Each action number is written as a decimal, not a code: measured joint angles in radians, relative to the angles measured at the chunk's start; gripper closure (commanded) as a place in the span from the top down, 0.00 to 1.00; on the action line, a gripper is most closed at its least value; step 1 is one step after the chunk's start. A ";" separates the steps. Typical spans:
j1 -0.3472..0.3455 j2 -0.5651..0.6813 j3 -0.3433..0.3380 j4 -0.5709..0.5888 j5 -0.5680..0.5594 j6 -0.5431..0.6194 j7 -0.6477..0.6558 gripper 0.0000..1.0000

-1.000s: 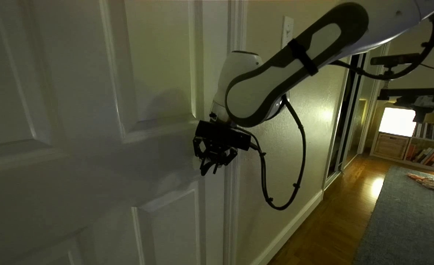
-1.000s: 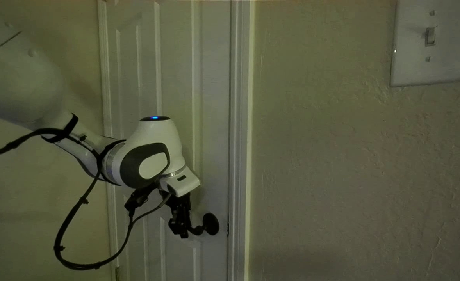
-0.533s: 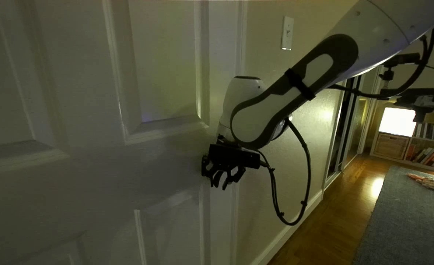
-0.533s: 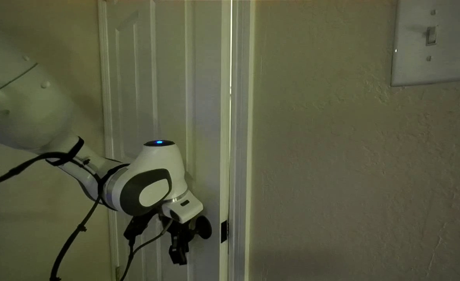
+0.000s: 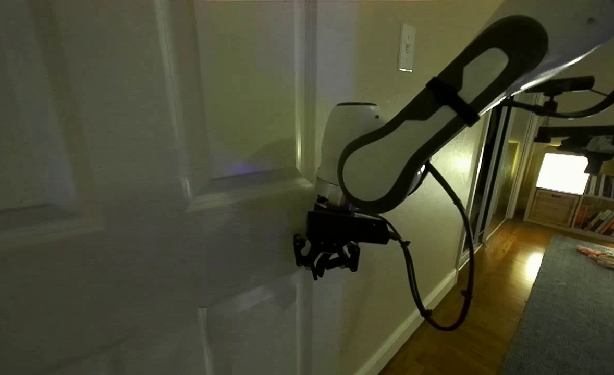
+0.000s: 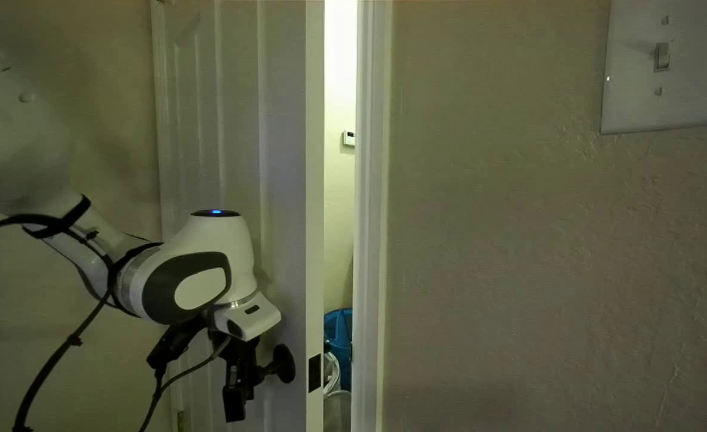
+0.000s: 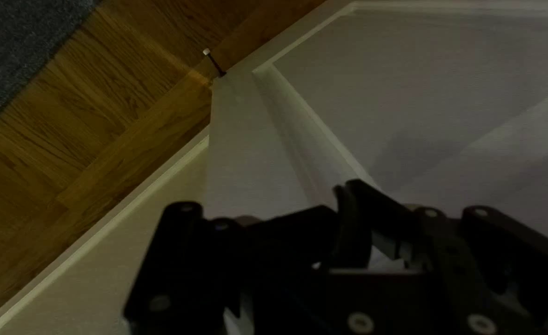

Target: Open the door

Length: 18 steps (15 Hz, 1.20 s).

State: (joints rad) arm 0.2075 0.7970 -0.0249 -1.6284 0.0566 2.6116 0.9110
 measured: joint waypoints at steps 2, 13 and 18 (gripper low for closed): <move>0.011 -0.046 0.010 -0.065 0.000 0.010 0.000 0.10; -0.014 -0.336 0.162 -0.431 0.083 0.024 -0.220 0.47; -0.016 -0.593 0.183 -0.547 0.109 -0.304 -0.452 0.80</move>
State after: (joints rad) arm 0.1913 0.2036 0.1578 -2.1756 0.1657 2.3074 0.4592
